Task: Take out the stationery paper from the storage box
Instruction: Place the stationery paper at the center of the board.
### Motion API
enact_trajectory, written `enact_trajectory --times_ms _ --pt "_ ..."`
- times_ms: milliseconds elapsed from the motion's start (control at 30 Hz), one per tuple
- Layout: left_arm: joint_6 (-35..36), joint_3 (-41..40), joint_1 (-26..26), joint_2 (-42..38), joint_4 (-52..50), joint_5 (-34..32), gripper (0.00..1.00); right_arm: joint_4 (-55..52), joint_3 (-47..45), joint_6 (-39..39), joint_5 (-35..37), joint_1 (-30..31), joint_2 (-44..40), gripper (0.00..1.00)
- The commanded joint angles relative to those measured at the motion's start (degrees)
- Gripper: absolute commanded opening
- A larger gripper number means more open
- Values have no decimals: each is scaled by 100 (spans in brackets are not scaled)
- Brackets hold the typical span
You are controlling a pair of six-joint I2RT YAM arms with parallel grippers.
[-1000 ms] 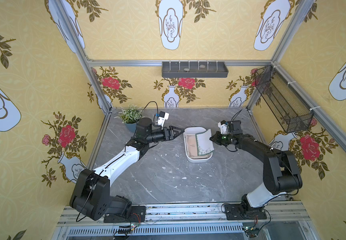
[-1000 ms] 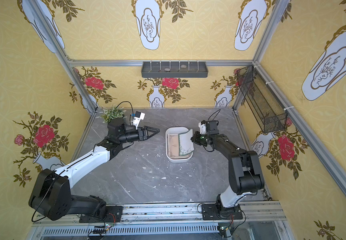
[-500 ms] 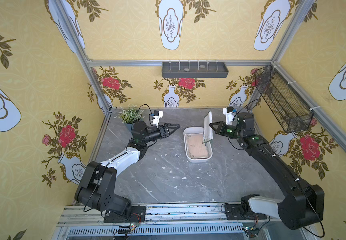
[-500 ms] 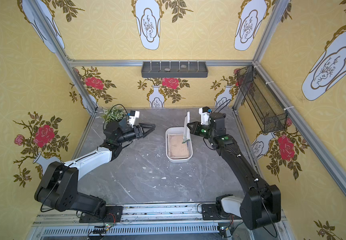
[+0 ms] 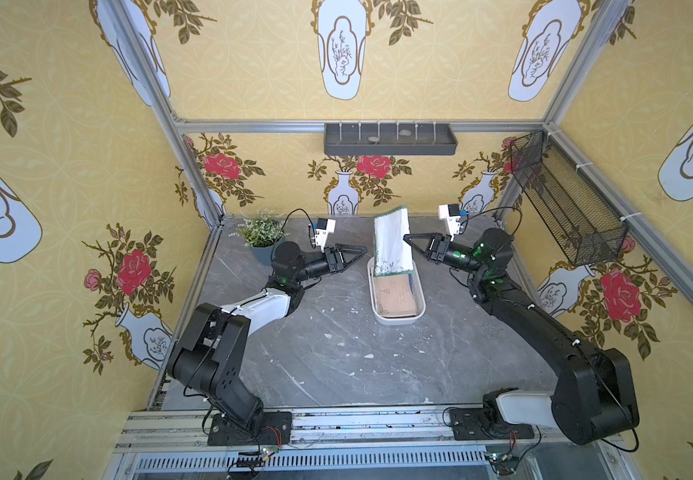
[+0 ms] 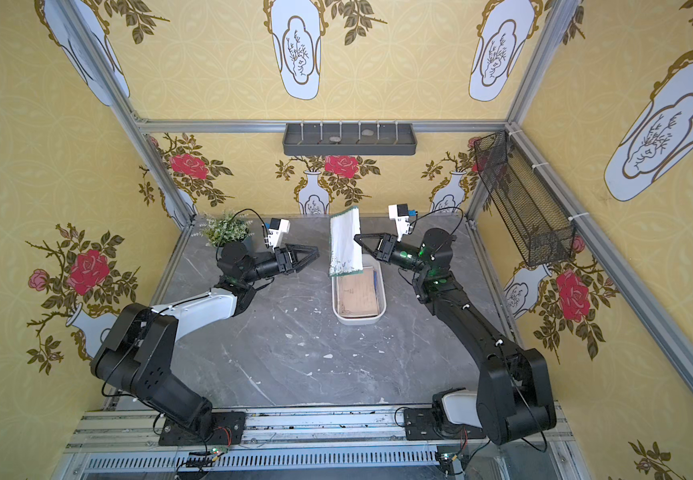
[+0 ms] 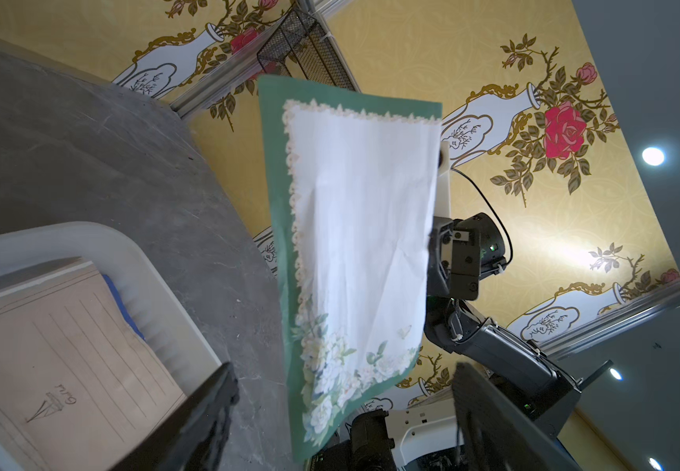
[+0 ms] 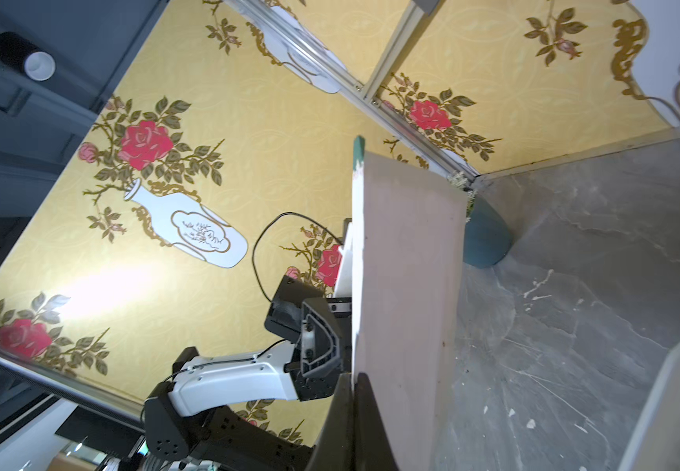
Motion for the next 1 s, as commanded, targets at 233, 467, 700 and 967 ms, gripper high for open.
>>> enact_trajectory --times_ms 233,467,700,967 --pt "-57 461 -372 356 219 143 71 634 182 109 -130 439 374 0" --pt "76 407 -395 193 0 167 20 -468 230 -588 176 449 217 0" --pt "1294 413 -327 -469 -2166 -122 0 -2519 568 -1757 927 453 -153 71" --pt "3325 745 358 -1576 -6184 -1335 0 -4583 1011 -2844 2168 449 -208 88"
